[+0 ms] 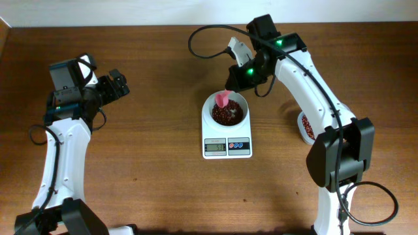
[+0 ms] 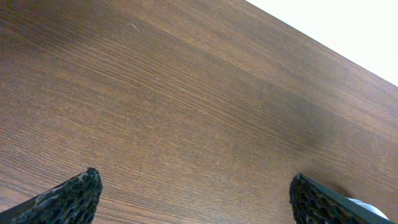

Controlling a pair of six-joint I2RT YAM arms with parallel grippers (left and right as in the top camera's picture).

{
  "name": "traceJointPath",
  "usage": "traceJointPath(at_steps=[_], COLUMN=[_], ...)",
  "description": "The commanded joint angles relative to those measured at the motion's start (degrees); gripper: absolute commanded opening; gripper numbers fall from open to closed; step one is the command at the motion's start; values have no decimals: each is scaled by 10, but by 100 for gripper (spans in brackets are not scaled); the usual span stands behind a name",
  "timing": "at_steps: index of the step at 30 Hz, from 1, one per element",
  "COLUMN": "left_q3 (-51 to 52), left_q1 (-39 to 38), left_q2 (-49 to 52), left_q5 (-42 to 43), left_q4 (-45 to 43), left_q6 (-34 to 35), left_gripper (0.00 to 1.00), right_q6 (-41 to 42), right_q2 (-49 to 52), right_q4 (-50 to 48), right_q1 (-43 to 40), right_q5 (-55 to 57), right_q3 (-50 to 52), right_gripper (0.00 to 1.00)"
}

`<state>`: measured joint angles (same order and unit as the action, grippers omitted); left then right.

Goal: Scoop item into bowl and weigh 50g on scale
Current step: 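Tip the scoop down into the white bowl to pour beans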

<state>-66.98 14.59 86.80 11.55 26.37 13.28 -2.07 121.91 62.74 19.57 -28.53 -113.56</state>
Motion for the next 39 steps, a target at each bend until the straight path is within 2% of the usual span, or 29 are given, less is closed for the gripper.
traceJointPath(at_steps=[1,10,14,16,17,22,27,32,38,39], left_q3=[-8,-8,-8,-8,-8,-8,-8,-8,-8,-8], left_q1=[2,2,2,2,2,2,2,2,2,2], left_q2=[1,1,1,1,1,1,1,1,1,1], left_q5=[-4,-4,-4,-4,-4,-4,-4,-4,-4,-4], left_q4=[-1,-1,-1,-1,-1,-1,-1,-1,-1,-1], left_q6=[5,5,5,5,5,5,6,6,6,5], left_gripper=[99,99,99,99,99,99,99,99,99,99], right_q6=[11,21,10,-11,-27,-42,-53,-69,-30,-30], right_q2=[6,5,-3,-4,-4,3,4,4,4,4], right_q4=[-6,-8,102,157,181,185,111,28,26,26], right_q1=[-1,-1,-12,-6,17,85,108,108,104,95], right_q5=[-10,-17,-8,-3,75,252,325,300,243,205], right_q3=[-12,-14,-105,-183,-208,-167,-87,-1,7,7], right_gripper=[4,4,4,4,4,4,4,4,4,4])
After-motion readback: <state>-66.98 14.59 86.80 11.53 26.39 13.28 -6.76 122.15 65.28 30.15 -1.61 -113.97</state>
